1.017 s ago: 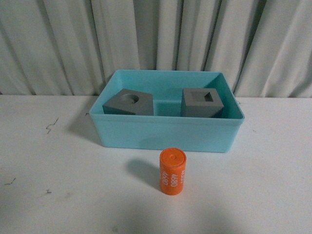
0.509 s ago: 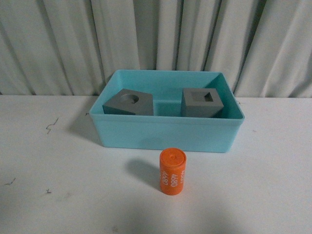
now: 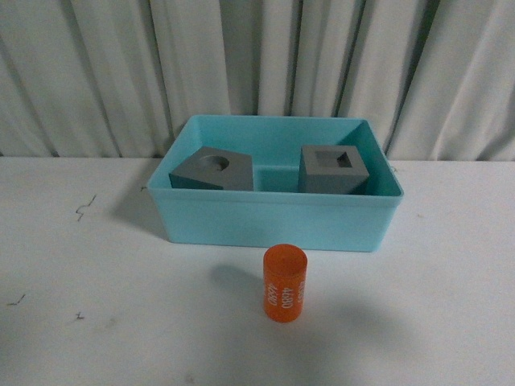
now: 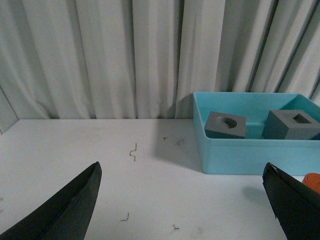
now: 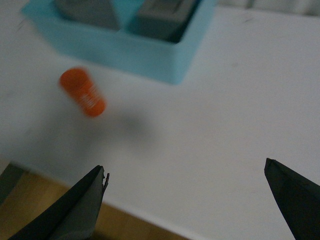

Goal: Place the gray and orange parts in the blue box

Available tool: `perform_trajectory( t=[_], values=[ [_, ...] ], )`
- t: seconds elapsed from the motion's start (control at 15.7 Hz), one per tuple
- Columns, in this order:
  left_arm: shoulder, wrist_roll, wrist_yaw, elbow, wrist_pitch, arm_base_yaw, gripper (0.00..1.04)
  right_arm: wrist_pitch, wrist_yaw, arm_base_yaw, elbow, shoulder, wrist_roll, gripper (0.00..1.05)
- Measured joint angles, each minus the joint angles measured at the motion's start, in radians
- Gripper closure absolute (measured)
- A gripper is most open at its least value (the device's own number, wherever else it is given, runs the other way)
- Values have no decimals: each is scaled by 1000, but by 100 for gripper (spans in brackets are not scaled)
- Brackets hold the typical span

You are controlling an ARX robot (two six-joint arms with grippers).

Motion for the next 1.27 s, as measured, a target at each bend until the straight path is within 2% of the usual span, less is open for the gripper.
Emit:
perform_trajectory(
  t=[0.13, 0.19, 0.25, 0.32, 0.38, 0.64, 0.95, 1.27],
  values=[
    [0, 0, 0, 0, 0, 0, 7, -38, -49, 25, 23, 60, -70, 6],
    [0, 0, 0, 0, 0, 0, 7, -65, -94, 51, 51, 114, -148, 6],
    [0, 0, 0, 0, 0, 0, 7, -26, -111, 90, 91, 193, -245, 6],
    [0, 0, 0, 0, 0, 0, 7, 31, -105, 157, 197, 364, -378, 6],
    [0, 0, 0, 0, 0, 0, 7, 41, -97, 243, 275, 533, -415, 6],
    [0, 0, 0, 0, 0, 0, 7, 133, -79, 365, 377, 706, -399, 6],
    [0, 0, 0, 0, 0, 0, 7, 278, -36, 438, 438, 859, -318, 6],
    [0, 0, 0, 0, 0, 0, 7, 325, -1, 496, 501, 967, -241, 6]
  ],
)
